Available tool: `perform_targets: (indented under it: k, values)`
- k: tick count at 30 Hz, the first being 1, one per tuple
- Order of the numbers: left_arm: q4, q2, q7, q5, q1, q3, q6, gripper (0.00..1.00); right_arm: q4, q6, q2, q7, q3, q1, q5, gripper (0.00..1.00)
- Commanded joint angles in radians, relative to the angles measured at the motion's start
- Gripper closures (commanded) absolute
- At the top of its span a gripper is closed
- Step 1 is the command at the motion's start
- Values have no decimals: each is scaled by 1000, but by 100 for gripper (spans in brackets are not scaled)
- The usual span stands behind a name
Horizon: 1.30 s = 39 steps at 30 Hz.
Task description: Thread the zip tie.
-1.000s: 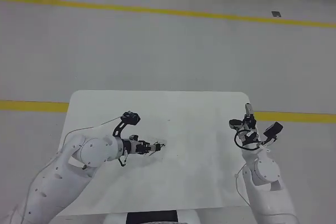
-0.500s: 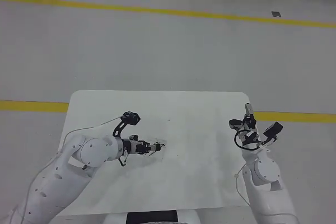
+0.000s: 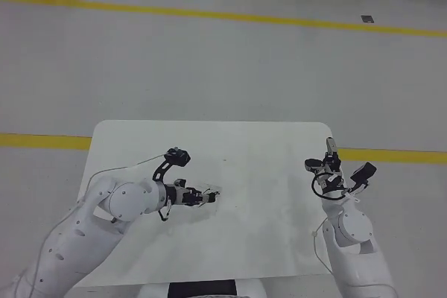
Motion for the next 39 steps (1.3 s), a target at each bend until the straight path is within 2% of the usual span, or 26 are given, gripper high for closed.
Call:
perform_targets:
  k: [1,3,5,19,21,23,25,27,30,33,37,39]
  values:
    - [20,-4,-71,19,-61,34,16,0,0,0,0,0,0,0,0,0]
    - [43,-9,-113,22,-105,68,25,0,0,0,0,0,0,0,0,0]
    - [66,-15,-125,43,-143,100,42,0,0,0,0,0,0,0,0,0]
    - [66,-15,-125,43,-143,100,42,0,0,0,0,0,0,0,0,0]
    - [62,-14,-127,84,-149,116,29,0,0,0,0,0,0,0,0,0]
    - [50,-15,-159,165,-173,157,41,0,0,0,0,0,0,0,0,0]
    - [48,-19,-184,191,-199,187,51,0,0,0,0,0,0,0,0,0]
    - [62,-26,-224,229,-238,226,54,0,0,0,0,0,0,0,0,0]
    - [94,-41,-250,247,-288,278,74,0,0,0,0,0,0,0,0,0]
    - [144,-61,-244,229,-333,333,62,0,0,0,0,0,0,0,0,0]
    - [212,-88,-201,180,-373,389,49,0,0,0,0,0,0,0,0,0]
    - [233,-97,-191,172,-385,409,52,0,0,0,0,0,0,0,0,0]
